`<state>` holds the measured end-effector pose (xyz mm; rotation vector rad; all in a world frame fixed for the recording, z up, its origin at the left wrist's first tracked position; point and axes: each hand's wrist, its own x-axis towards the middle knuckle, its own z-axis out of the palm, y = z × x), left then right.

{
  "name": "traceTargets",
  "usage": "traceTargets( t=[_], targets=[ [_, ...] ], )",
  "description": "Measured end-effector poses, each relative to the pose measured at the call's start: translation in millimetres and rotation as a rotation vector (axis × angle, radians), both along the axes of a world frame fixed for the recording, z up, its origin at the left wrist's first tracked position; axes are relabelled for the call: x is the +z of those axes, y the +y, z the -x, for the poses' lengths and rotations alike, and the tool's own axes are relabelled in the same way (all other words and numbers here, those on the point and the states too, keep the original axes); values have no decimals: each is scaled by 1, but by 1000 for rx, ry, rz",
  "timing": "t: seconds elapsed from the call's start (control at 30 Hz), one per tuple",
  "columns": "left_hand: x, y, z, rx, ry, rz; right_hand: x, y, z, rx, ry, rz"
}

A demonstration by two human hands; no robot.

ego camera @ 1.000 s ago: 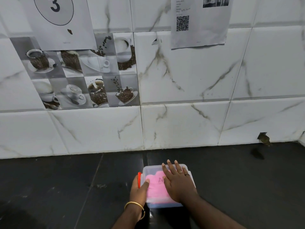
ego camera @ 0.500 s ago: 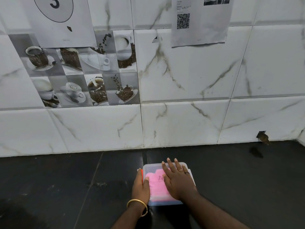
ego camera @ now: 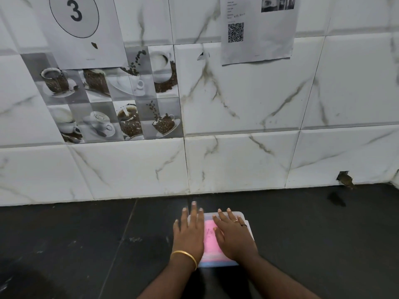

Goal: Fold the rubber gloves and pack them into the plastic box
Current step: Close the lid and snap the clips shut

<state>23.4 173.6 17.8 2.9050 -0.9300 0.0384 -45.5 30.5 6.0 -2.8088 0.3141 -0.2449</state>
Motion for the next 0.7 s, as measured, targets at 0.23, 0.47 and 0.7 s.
traceTargets(
  t=[0.23,0.47,0.7],
  targets=[
    [38,-43,5,-161,319,-79,6,-20,19,-215,-512,-400],
    [53,-66,2,-79,440,-244,-3,-47,51,-628,-218,-1056],
    [55,-72,2,-30,439,-275,-18,-56,71,-490,146,-1326]
  ],
)
